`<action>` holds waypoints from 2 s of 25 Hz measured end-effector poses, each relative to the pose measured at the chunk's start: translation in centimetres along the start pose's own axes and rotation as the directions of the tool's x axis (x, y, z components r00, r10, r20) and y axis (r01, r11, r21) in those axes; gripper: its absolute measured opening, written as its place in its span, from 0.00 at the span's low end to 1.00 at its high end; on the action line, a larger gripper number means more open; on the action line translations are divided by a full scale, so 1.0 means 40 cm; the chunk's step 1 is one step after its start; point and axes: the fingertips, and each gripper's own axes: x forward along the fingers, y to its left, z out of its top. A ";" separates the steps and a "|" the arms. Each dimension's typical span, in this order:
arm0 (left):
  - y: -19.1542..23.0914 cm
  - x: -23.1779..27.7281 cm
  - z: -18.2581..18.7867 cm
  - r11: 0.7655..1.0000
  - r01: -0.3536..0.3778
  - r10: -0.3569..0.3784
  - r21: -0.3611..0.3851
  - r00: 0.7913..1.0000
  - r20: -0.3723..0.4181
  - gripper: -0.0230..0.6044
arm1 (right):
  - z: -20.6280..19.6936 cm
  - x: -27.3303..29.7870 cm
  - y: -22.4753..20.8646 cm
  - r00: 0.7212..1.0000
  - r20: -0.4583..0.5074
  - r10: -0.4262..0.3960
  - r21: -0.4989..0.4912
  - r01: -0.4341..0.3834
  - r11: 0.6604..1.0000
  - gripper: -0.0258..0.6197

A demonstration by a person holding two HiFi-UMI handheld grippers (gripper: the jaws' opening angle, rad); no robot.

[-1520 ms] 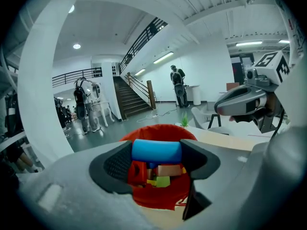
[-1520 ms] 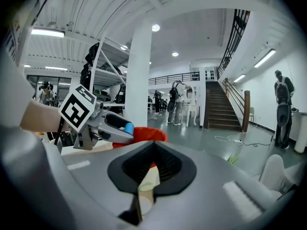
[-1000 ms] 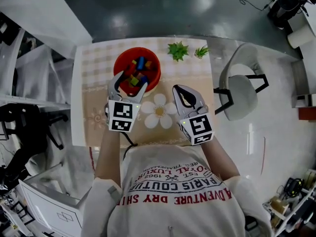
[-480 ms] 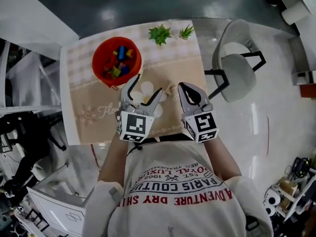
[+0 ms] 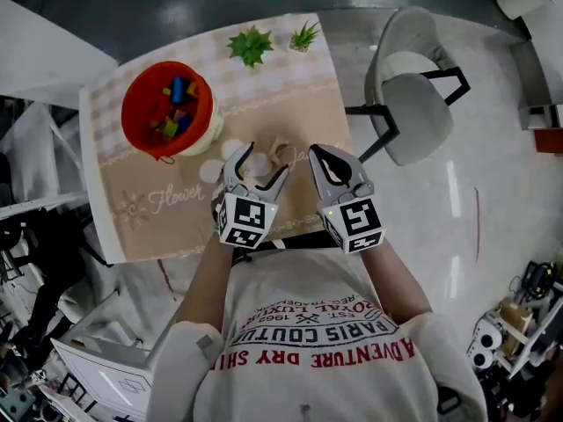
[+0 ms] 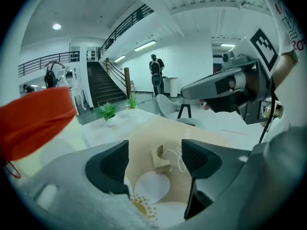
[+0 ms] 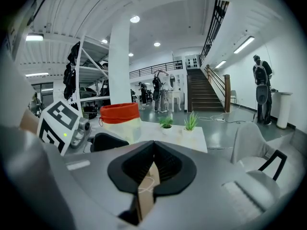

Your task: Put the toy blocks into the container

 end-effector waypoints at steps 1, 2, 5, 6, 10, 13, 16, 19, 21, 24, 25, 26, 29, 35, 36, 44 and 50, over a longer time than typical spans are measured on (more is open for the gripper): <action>-0.003 0.013 -0.016 1.000 0.002 -0.002 -0.010 1.000 -0.012 0.59 | -0.006 0.002 -0.006 1.000 0.001 0.003 0.000 -0.003 1.000 0.04; -0.007 0.025 -0.031 1.000 0.004 -0.005 -0.019 1.000 -0.025 0.59 | -0.014 0.003 -0.012 1.000 -0.001 0.006 0.001 -0.006 1.000 0.04; -0.018 0.059 -0.080 0.999 0.004 -0.008 -0.051 0.997 -0.078 0.54 | -0.039 0.006 -0.028 1.000 -0.012 0.016 0.005 -0.016 1.000 0.04; -0.019 0.069 -0.094 0.998 0.002 -0.007 -0.060 0.996 -0.094 0.54 | -0.048 0.008 -0.034 1.000 -0.016 0.017 0.006 -0.017 1.000 0.04; -0.016 0.096 -0.130 0.997 -0.007 -0.004 -0.072 0.990 -0.143 0.45 | -0.068 0.014 -0.052 0.999 -0.031 0.017 0.012 -0.017 1.000 0.04; -0.020 0.103 -0.138 0.998 -0.004 -0.006 -0.062 0.987 -0.162 0.37 | -0.073 0.014 -0.056 0.999 -0.036 0.017 0.014 -0.017 1.000 0.04; -0.029 0.106 -0.138 0.999 0.009 -0.017 -0.050 0.986 -0.165 0.28 | -0.073 0.017 -0.055 0.999 -0.036 0.023 0.009 -0.022 1.000 0.04; -0.033 0.101 -0.130 0.999 0.024 -0.031 -0.044 0.987 -0.155 0.28 | -0.067 0.016 -0.057 0.999 -0.033 0.023 0.003 -0.023 1.000 0.04; -0.028 0.090 -0.111 0.999 0.027 -0.032 -0.034 0.990 -0.140 0.28 | -0.053 0.016 -0.055 0.999 -0.027 0.025 -0.003 -0.025 1.000 0.04; -0.008 0.061 -0.065 1.000 0.016 -0.018 -0.024 0.995 -0.102 0.28 | -0.021 0.018 -0.045 0.999 -0.013 0.030 -0.015 -0.030 0.999 0.04; 0.002 0.047 -0.047 1.000 0.007 -0.009 -0.021 0.996 -0.087 0.28 | -0.009 0.020 -0.039 0.999 -0.006 0.033 -0.020 -0.033 0.999 0.04; 0.012 0.032 -0.029 1.000 -0.003 0.002 -0.019 0.997 -0.071 0.28 | 0.004 0.022 -0.031 0.999 0.003 0.038 -0.026 -0.038 0.999 0.04; 0.050 -0.020 0.029 0.999 -0.037 0.037 -0.014 0.999 -0.014 0.28 | 0.048 0.030 0.000 0.998 0.029 0.057 -0.047 -0.055 0.997 0.04; 0.130 -0.145 0.126 0.995 -0.104 0.103 0.003 0.990 0.093 0.28 | 0.135 0.044 0.086 0.993 0.077 0.088 -0.088 -0.081 0.993 0.04; 0.144 -0.167 0.138 0.993 -0.116 0.115 0.003 0.988 0.106 0.28 | 0.149 0.047 0.102 0.992 0.083 0.094 -0.095 -0.086 0.992 0.04; 0.306 -0.329 0.199 0.973 -0.227 0.231 -0.042 0.954 0.191 0.28 | 0.254 0.101 0.214 0.983 0.123 0.137 -0.134 -0.121 0.984 0.04; 0.433 -0.400 0.166 0.947 -0.303 0.317 -0.102 0.931 0.178 0.28 | 0.290 0.155 0.273 0.979 0.124 0.164 -0.158 -0.144 0.977 0.04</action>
